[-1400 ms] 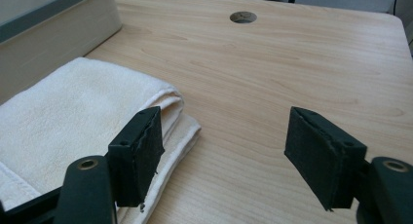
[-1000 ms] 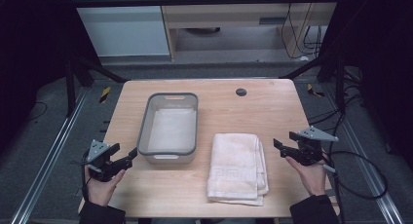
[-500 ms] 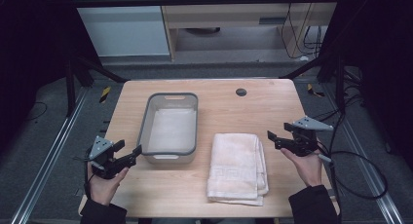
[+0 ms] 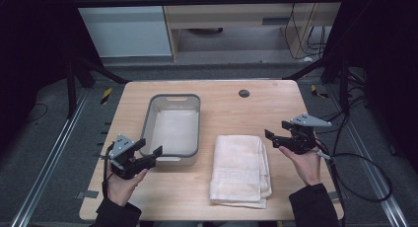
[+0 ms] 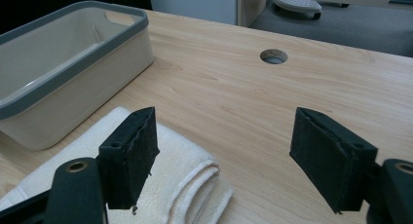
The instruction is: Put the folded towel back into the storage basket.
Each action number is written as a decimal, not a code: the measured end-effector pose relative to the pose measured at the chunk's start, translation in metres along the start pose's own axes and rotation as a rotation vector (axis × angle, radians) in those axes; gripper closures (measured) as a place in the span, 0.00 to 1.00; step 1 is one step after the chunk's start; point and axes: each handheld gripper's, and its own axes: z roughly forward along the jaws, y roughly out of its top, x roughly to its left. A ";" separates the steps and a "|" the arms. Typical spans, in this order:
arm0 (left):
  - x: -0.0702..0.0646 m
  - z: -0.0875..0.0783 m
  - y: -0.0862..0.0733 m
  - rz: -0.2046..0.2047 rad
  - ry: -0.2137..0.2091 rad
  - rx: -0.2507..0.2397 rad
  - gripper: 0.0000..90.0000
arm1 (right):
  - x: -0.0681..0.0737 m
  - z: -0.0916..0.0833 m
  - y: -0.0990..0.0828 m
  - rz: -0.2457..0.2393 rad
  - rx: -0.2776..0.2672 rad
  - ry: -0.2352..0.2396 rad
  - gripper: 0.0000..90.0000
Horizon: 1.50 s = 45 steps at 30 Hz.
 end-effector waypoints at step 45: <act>-0.098 0.047 -0.033 0.105 -0.169 0.185 0.36 | 0.008 0.019 -0.025 0.043 0.084 0.047 0.32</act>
